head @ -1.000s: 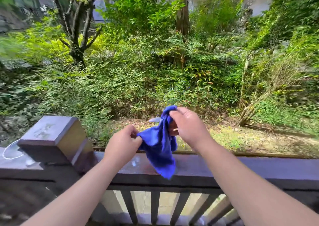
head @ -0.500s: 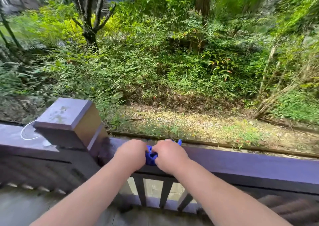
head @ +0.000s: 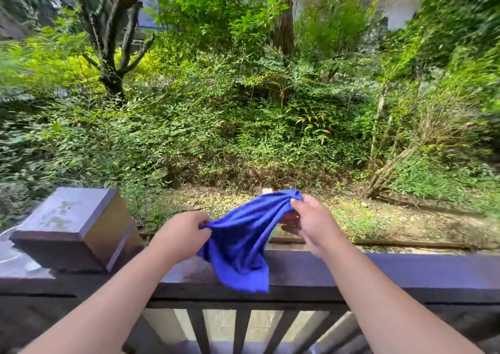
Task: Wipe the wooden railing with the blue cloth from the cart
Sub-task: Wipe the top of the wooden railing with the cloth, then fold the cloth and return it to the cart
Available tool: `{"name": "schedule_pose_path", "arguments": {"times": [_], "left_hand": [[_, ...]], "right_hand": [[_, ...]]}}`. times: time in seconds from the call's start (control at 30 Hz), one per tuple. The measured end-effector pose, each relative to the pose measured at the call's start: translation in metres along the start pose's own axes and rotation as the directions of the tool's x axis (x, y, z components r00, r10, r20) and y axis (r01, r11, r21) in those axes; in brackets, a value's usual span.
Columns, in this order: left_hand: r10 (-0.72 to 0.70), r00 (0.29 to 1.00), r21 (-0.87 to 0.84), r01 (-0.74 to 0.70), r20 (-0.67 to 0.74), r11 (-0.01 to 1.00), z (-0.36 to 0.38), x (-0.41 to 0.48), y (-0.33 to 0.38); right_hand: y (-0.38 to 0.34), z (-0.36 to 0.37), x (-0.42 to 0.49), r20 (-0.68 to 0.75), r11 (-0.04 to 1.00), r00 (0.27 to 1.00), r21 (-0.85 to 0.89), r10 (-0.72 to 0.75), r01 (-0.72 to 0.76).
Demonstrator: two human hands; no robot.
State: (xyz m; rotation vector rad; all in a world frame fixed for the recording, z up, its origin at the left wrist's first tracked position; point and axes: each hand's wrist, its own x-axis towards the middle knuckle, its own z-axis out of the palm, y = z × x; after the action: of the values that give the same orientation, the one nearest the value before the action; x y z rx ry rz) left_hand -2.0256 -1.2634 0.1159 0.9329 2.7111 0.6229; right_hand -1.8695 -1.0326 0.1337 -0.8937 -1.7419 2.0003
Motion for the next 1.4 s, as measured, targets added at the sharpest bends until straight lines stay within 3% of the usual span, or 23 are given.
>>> {"name": "schedule_pose_path", "arguments": {"times": [0.1, 0.27, 0.4, 0.53, 0.6, 0.7, 0.77, 0.83, 0.93, 1.0, 1.1, 1.2, 1.27, 1.33, 1.4], "left_hand": [[0.042, 0.999, -0.029, -0.042, -0.026, 0.999, -0.009, 0.006, 0.02], [0.175, 0.98, -0.1, -0.184, -0.094, 0.978, -0.015, 0.015, 0.078], [0.27, 0.963, -0.427, -0.242, 0.004, 0.871, -0.012, 0.018, 0.155], [0.397, 0.914, -0.669, -0.242, 0.086, 0.702, 0.004, 0.012, 0.253], [0.434, 0.893, -0.715, -0.225, 0.121, 0.662, 0.018, 0.005, 0.303], [0.488, 0.852, -0.784, -0.167, 0.19, 0.597, 0.043, -0.012, 0.385], [0.524, 0.815, -0.827, -0.105, 0.246, 0.552, 0.06, -0.026, 0.434], [0.573, 0.769, -0.866, -0.054, 0.282, 0.498, 0.076, -0.04, 0.481], [0.628, 0.728, -0.877, -0.078, 0.275, 0.475, 0.097, -0.053, 0.537], [0.617, 0.766, -0.809, -0.24, 0.183, 0.537, 0.114, -0.054, 0.571], [0.623, 0.782, -0.381, -0.574, 0.009, 0.725, 0.143, -0.047, 0.615], [0.689, 0.712, -0.158, -0.671, 0.135, 0.724, 0.189, -0.057, 0.665], [0.714, 0.65, -0.159, -0.701, 0.259, 0.696, 0.222, -0.07, 0.695], [0.771, 0.525, -0.218, -0.756, 0.362, 0.617, 0.26, -0.088, 0.73], [0.817, 0.344, -0.39, -0.749, 0.462, 0.536, 0.294, -0.108, 0.764]], "right_hand": [[-0.027, -0.026, -0.005, -0.054, 0.99, 0.998, 0.13, -0.045, 0.052], [-0.055, -0.075, -0.026, -0.164, 0.976, 0.974, 0.128, -0.155, 0.177], [-0.058, -0.143, -0.046, -0.471, 0.98, 0.861, -0.057, -0.194, 0.19], [-0.028, -0.205, -0.072, -0.618, 0.977, 0.763, -0.197, -0.19, 0.083], [-0.013, -0.225, -0.089, -0.585, 0.97, 0.792, -0.239, -0.172, 0.035], [0.007, -0.25, -0.118, -0.367, 0.938, 0.92, -0.347, -0.14, 0.004], [0.021, -0.263, -0.13, -0.26, 0.918, 0.961, -0.396, -0.097, -0.014], [0.026, -0.289, -0.142, -0.324, 0.902, 0.943, -0.426, -0.079, -0.071], [0.024, -0.356, -0.161, -0.437, 0.919, 0.893, -0.386, -0.111, -0.074], [0.022, -0.412, -0.18, -0.54, 0.938, 0.83, -0.341, -0.141, -0.063], [0.014, -0.495, -0.217, -0.72, 0.953, 0.661, -0.303, -0.212, -0.025], [-0.001, -0.568, -0.253, -0.817, 0.962, 0.517, -0.27, -0.256, 0.05], [-0.013, -0.603, -0.271, -0.83, 0.963, 0.493, -0.26, -0.262, 0.074], [-0.022, -0.632, -0.285, -0.832, 0.957, 0.478, -0.28, -0.282, 0.077], [-0.025, -0.659, -0.293, -0.833, 0.955, 0.472, -0.285, -0.288, 0.081]]}}
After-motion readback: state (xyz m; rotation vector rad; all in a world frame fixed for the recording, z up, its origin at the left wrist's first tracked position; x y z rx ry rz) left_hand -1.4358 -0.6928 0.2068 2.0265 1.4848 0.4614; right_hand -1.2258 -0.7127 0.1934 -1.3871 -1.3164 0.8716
